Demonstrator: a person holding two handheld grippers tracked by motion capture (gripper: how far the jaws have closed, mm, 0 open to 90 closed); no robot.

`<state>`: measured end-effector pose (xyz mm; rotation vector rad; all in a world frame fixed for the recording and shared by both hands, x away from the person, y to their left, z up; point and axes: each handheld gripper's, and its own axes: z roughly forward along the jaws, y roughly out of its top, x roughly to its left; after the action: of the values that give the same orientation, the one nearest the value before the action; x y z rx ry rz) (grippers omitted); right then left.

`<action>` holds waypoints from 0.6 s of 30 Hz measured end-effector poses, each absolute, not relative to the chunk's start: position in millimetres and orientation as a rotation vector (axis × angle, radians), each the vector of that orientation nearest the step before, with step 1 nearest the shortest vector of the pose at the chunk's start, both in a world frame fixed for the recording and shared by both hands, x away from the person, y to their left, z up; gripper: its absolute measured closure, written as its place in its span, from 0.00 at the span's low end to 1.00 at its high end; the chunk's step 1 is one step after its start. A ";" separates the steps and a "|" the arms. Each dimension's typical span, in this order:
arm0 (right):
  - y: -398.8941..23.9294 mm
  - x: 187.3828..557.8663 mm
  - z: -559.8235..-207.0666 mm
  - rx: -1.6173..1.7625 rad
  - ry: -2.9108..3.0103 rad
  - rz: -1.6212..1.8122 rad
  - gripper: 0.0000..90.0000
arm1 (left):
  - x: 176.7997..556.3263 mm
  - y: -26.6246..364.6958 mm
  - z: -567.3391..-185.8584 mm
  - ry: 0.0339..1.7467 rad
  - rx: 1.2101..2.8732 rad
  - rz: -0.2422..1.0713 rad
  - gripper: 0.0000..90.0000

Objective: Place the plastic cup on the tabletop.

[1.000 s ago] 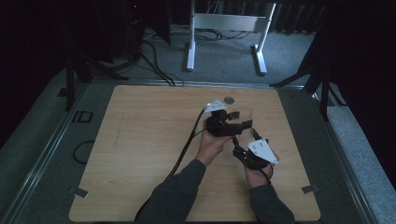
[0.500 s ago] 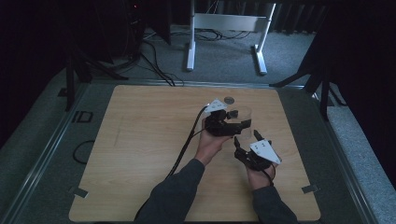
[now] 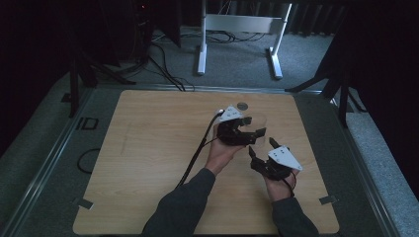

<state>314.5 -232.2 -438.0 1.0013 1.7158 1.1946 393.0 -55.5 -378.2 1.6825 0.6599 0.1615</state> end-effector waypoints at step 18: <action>-227.9 326.6 -430.8 0.994 1.794 1.243 0.45 | 385.4 -62.8 -378.9 0.618 1.723 0.203 0.32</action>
<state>326.6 -227.9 -430.8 0.9942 1.7944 1.2427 385.4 -62.8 -378.9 1.7226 0.6176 0.2034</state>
